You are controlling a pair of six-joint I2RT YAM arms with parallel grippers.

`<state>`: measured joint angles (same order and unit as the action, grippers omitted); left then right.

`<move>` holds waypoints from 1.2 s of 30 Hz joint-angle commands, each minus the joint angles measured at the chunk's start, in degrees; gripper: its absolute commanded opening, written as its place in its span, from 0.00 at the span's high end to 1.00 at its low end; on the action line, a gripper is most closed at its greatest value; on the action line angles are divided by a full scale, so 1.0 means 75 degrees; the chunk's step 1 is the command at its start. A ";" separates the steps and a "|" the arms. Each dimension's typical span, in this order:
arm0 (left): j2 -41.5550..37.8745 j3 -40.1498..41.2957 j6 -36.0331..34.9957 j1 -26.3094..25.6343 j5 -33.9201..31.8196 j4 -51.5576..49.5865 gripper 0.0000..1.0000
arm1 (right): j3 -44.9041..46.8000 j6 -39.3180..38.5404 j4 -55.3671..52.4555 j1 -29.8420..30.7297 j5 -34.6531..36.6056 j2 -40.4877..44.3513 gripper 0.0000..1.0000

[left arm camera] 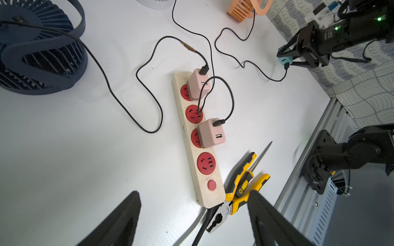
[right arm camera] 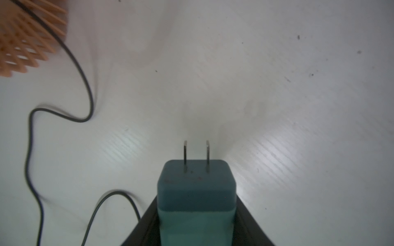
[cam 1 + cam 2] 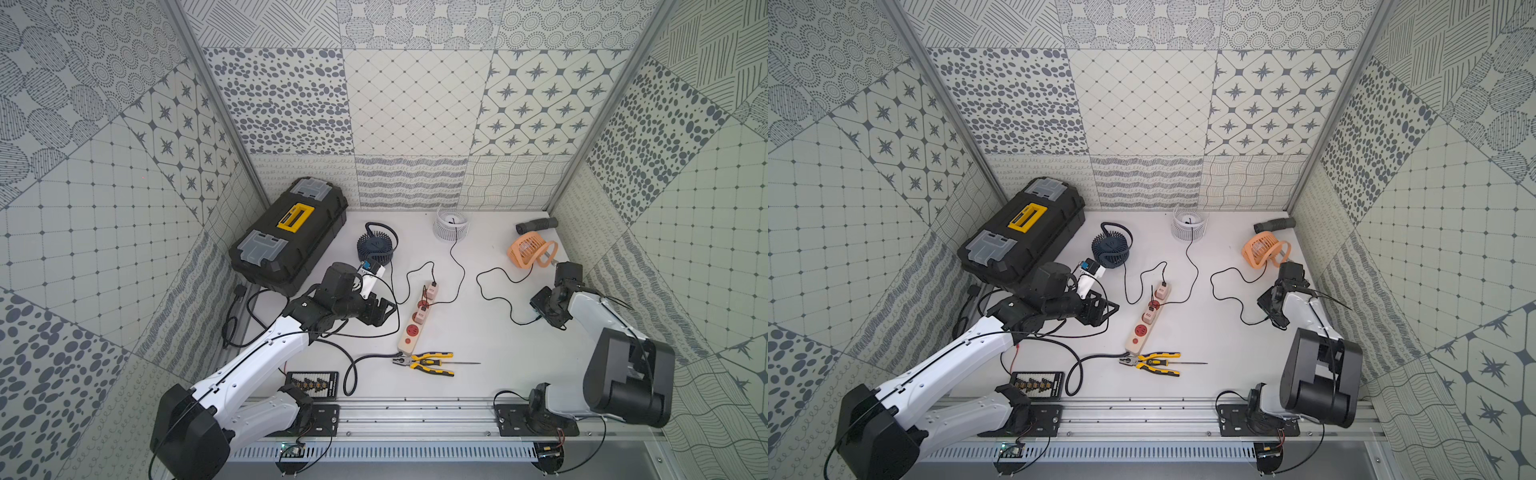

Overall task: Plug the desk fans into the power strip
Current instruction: Pick up the plug from the center of the board.

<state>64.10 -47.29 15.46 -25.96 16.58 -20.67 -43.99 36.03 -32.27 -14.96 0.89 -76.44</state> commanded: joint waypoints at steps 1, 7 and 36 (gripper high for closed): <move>-0.0050 0.0109 0.0536 -0.0005 0.0475 0.0913 0.20 | 0.0349 0.0823 0.0028 0.0644 -0.0781 0.0974 0.64; 0.0355 0.0406 0.1815 -0.0683 0.0658 0.3177 0.25 | 0.0478 0.2687 0.0086 0.3193 -0.0232 0.2228 0.63; 0.1505 -0.1875 0.2165 -0.0371 0.3710 -0.0079 0.24 | 0.0999 -0.7451 0.4786 0.8945 0.0637 0.2728 0.67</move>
<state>74.02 -58.89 35.29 -29.34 34.85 -9.76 -37.23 -10.98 -4.32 51.35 7.53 -57.28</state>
